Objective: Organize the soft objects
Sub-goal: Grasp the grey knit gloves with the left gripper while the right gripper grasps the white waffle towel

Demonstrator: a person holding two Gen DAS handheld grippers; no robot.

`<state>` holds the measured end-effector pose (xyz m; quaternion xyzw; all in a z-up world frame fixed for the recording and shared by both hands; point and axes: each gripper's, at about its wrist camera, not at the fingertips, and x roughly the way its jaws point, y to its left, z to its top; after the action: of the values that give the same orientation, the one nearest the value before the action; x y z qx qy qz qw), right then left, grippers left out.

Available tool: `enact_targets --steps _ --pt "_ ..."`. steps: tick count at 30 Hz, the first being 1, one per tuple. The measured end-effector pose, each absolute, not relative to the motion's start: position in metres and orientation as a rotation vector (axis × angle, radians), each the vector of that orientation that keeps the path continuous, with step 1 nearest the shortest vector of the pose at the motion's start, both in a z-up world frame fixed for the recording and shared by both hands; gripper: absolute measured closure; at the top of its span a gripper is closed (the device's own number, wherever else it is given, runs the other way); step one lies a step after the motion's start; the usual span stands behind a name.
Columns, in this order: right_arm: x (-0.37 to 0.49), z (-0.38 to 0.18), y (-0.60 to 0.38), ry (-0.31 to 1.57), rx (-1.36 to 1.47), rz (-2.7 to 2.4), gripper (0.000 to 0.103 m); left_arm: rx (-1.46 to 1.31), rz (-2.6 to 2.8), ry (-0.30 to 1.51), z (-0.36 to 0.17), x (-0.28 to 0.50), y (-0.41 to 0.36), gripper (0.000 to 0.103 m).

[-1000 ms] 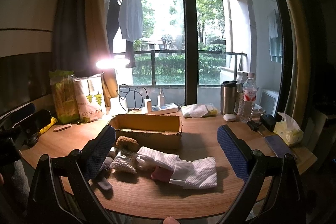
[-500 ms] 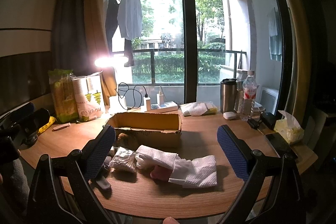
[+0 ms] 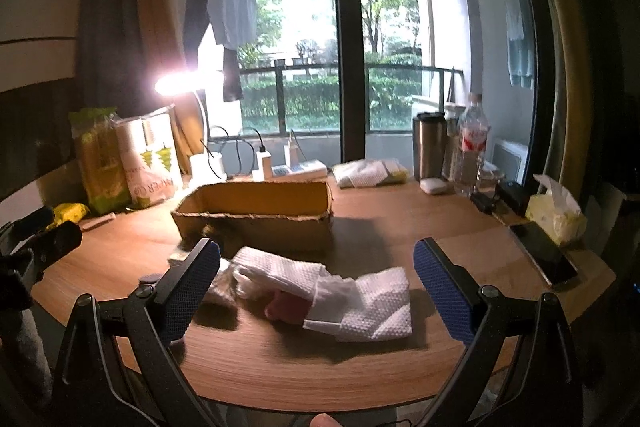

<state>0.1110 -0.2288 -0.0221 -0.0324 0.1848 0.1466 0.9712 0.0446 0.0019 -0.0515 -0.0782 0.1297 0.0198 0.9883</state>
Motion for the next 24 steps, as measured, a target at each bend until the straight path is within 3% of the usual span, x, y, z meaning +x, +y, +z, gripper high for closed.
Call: enact_targets --steps 11,24 --pt "0.157 -0.063 -0.242 0.493 -0.049 0.244 0.004 -0.296 0.047 0.434 -0.096 0.099 0.006 0.001" --pt "0.217 -0.114 -0.254 0.686 -0.057 0.186 0.004 -0.218 0.097 0.703 -0.147 0.156 0.024 0.001"
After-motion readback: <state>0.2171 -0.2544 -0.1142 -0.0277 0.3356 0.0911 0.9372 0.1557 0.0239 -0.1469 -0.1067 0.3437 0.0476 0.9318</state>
